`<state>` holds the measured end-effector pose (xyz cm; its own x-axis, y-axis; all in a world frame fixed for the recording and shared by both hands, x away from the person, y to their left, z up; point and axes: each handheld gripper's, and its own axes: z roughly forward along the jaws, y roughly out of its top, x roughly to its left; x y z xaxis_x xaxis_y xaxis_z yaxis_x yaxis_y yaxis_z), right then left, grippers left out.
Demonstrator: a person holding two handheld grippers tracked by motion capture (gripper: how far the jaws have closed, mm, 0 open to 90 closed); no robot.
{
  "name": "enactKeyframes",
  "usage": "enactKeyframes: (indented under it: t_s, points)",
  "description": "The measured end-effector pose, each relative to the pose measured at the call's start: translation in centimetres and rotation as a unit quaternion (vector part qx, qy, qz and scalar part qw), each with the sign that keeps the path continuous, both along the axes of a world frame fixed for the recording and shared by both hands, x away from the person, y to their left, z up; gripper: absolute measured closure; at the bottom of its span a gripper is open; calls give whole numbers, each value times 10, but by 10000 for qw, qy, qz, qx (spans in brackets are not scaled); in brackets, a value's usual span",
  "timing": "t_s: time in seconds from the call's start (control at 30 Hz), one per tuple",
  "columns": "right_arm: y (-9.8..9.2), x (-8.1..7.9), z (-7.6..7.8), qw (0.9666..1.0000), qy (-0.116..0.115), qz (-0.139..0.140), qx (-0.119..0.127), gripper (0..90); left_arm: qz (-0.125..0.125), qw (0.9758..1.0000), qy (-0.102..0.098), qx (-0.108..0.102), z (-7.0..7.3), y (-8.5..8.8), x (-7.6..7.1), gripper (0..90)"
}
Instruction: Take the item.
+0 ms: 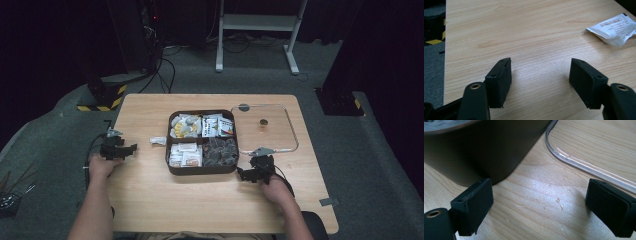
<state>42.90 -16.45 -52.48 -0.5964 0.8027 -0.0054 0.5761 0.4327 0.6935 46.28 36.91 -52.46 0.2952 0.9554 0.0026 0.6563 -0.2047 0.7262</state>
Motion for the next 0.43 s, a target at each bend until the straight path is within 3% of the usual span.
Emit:
enactKeyframes:
  t_s: [0.17,0.37,0.43]
  points:
    - [0,0,0,10000,0,-2,0,77,-26,9999,-133,-64,-4,-1,-1,269]
    - [0,0,0,10000,3,-3,-5,77,-23,9999,-115,-45,-4,-2,0,232]
    - [0,0,0,10000,1,-4,0,77,132,9999,-71,-28,-4,-6,1,200]
